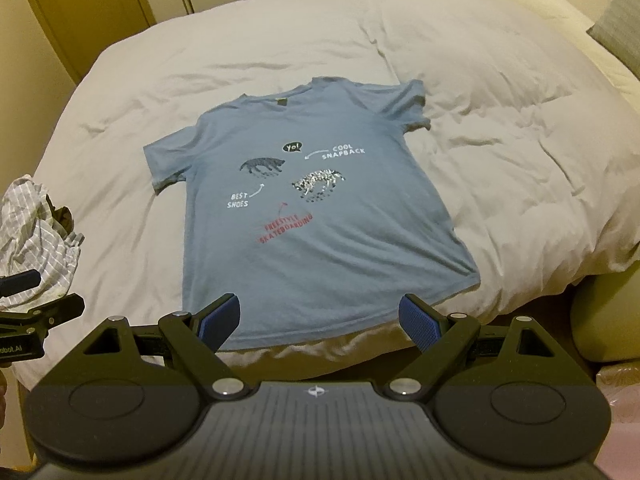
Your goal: Fold clothes
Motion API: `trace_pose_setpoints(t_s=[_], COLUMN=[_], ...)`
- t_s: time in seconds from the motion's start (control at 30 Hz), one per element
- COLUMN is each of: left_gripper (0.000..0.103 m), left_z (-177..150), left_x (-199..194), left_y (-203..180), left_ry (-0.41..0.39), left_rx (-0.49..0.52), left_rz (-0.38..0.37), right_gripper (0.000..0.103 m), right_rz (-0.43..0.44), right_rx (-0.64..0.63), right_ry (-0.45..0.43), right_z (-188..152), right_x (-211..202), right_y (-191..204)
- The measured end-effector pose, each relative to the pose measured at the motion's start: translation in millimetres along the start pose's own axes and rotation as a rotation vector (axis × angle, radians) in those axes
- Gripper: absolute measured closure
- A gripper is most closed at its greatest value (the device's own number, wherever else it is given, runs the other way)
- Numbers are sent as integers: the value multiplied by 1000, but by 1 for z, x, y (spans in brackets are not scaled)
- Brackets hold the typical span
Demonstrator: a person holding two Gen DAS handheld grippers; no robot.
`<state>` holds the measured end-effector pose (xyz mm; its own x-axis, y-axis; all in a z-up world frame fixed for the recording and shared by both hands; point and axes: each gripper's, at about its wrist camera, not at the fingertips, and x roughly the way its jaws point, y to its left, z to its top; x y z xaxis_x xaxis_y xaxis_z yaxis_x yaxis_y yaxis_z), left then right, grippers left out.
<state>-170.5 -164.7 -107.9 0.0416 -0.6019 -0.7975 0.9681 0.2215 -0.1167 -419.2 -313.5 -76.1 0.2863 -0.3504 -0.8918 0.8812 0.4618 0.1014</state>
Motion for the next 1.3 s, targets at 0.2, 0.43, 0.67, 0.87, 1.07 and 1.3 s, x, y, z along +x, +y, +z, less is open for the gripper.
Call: trace_pose_setpoints(t_s=[0.2, 0.43, 0.67, 0.87, 1.07, 1.3], left_gripper=[1, 1, 1, 1, 1, 1], left_z=[0, 1, -2, -8, -8, 16], left_x=[-1, 0, 0, -2, 11, 37], left_y=[1, 5, 10, 18, 28, 44], left_ry=[-1, 1, 8, 17, 37, 22], left_rx=[0, 7, 14, 12, -12, -12], left_rz=[9, 21, 18, 20, 35, 117], right_gripper=[14, 14, 14, 14, 14, 15], right_rz=[0, -3, -5, -7, -4, 32], right_rx=[4, 7, 20, 30, 20, -106], right_ry=[-3, -3, 0, 5, 30, -18], right_z=[0, 0, -5, -10, -6, 21], right_x=[2, 5, 6, 8, 22, 58], right_y=[-1, 2, 5, 11, 13, 20])
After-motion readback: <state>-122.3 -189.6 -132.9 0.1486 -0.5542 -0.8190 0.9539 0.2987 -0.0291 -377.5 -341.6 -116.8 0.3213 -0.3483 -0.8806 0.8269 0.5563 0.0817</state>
